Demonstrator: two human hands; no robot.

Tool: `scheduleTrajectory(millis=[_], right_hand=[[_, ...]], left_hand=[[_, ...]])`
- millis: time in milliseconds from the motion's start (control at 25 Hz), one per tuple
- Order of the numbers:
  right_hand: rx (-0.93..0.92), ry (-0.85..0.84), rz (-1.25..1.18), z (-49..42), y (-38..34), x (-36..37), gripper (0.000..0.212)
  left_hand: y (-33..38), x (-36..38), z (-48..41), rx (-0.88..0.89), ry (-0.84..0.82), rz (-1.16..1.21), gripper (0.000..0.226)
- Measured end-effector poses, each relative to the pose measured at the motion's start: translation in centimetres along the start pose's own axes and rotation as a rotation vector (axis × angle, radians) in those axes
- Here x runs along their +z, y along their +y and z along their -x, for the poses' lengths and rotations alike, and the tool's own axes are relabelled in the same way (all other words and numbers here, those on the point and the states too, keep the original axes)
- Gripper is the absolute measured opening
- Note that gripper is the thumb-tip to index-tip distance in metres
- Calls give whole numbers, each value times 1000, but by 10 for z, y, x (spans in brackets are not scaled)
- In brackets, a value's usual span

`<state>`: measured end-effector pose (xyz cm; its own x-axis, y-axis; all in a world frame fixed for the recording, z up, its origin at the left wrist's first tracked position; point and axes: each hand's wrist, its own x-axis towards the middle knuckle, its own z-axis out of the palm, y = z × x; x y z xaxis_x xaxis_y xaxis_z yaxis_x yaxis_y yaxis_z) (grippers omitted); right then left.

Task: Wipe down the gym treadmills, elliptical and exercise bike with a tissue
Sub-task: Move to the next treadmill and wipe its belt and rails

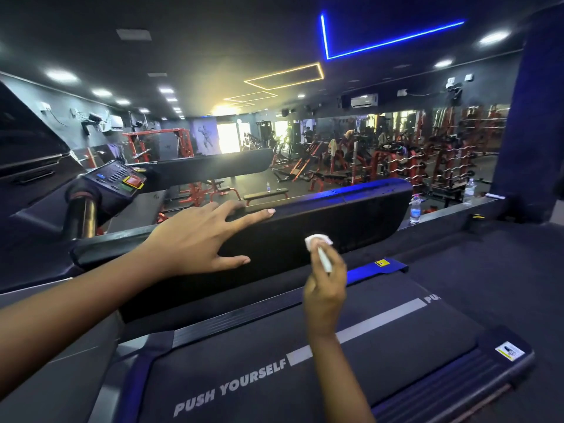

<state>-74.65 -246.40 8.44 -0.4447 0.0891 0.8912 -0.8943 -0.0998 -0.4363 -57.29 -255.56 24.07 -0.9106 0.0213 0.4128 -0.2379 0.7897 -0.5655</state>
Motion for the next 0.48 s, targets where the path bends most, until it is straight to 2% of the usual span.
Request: scheduleTrajectory(millis=[240, 360, 480], right_hand=[[276, 101, -45, -34, 40, -15, 41], [209, 68, -102, -2, -1, -13, 43], [115, -11, -124, 27, -20, -7, 32]], left_hand=[[0, -2, 0, 2, -5, 3, 75], [0, -1, 1, -4, -10, 19, 75], [1, 0, 0, -3, -13, 16, 76]])
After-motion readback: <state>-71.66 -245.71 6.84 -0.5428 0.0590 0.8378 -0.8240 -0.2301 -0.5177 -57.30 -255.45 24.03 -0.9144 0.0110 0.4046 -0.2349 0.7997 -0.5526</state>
